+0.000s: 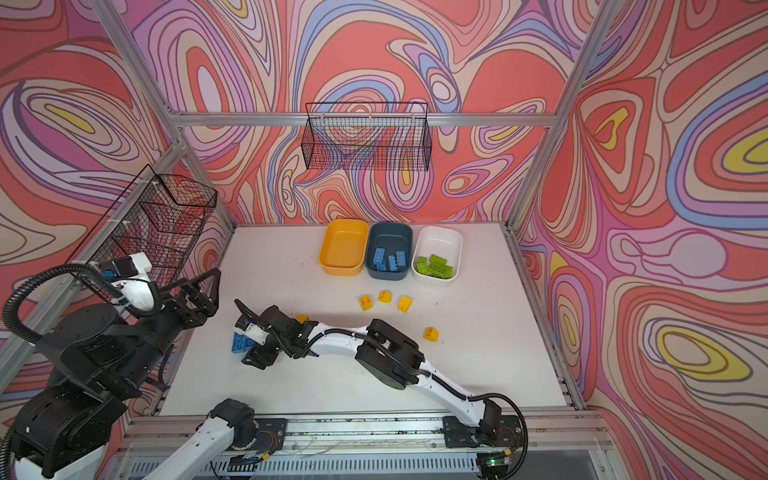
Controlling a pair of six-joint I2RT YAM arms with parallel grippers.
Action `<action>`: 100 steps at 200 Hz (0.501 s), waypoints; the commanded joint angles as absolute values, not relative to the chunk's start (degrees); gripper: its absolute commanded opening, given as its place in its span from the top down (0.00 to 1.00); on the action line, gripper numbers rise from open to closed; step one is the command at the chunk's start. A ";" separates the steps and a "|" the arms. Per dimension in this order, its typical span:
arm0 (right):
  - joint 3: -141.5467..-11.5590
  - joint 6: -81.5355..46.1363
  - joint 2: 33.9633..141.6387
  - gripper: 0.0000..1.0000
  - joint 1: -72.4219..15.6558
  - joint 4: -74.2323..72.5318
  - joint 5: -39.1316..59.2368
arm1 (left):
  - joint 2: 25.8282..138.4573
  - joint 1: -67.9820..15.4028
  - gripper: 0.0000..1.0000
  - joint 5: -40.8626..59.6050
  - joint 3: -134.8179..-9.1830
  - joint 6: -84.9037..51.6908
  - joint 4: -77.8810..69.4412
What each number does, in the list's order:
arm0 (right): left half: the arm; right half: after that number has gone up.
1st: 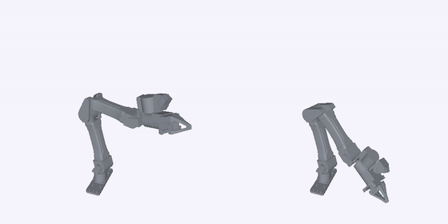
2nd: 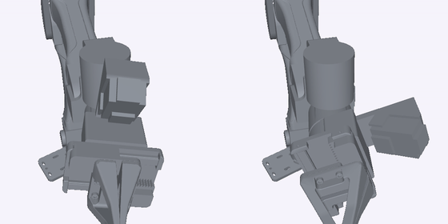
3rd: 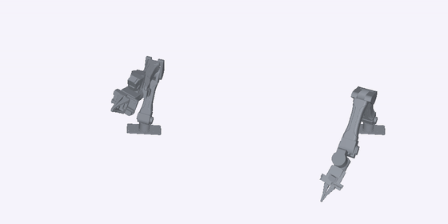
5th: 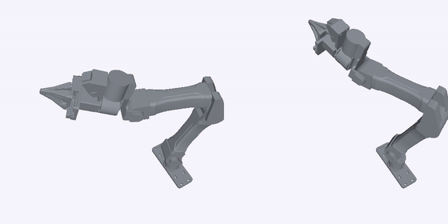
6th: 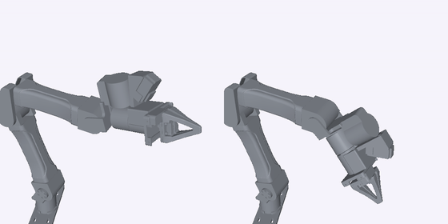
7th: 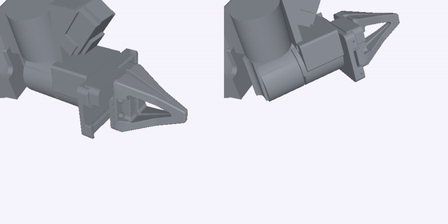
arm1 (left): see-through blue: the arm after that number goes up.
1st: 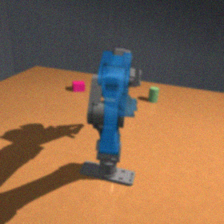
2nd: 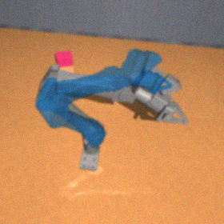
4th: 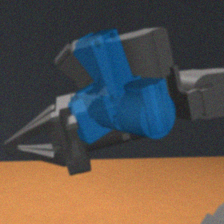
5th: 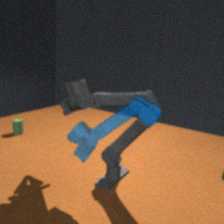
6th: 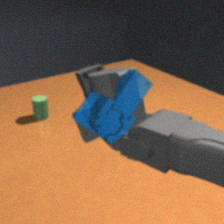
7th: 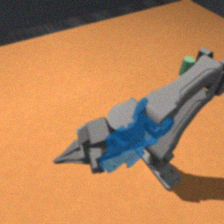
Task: Sort the legos into containers by color
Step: 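Lower the right gripper and grasp the two joined blue bricks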
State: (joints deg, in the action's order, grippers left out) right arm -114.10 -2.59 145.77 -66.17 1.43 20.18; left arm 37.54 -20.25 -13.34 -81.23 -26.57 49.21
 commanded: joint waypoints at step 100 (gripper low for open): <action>-121.33 4.30 153.64 0.17 -64.95 2.42 21.69 | 37.53 -20.21 0.23 -13.79 -81.65 -26.13 51.72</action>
State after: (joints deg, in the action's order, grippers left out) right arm -119.20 2.35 150.71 -65.08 1.74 19.46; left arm 37.54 -20.25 -13.34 -81.23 -26.57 50.24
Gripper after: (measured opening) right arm 0.834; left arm 0.769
